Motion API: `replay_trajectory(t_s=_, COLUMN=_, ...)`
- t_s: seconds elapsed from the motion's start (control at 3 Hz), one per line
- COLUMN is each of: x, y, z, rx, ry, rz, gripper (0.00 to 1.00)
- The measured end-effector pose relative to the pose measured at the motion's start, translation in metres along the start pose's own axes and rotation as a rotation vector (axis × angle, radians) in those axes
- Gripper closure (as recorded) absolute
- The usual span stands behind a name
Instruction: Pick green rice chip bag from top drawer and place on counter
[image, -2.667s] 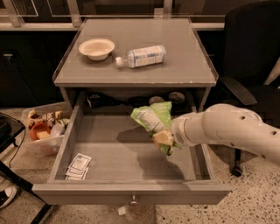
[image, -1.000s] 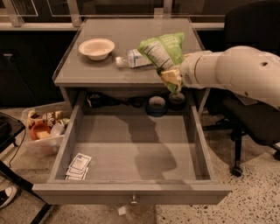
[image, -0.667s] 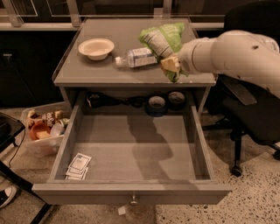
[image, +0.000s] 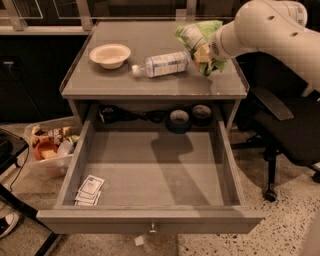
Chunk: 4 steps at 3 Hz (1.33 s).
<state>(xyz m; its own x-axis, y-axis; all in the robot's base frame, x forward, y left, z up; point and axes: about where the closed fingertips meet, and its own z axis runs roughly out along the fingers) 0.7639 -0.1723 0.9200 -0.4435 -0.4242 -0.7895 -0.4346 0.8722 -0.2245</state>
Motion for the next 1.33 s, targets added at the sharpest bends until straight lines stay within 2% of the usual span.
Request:
replay_trajectory(t_s=0.33, x=0.020, y=-0.039, z=0.015, rx=0.036, ry=0.101, rz=0.140, gripper=1.00)
replay_trajectory(t_s=0.67, x=0.041, y=-0.059, z=0.018, rx=0.044, ry=0.149, rz=0.273, gripper=1.00)
replay_trajectory(t_s=1.0, x=0.051, y=-0.052, z=0.024, rx=0.010, ry=0.186, rz=0.314, gripper=1.00)
replay_trajectory(t_s=1.33, x=0.059, y=-0.045, z=0.031, rx=-0.005, ry=0.230, rz=0.326, gripper=0.81)
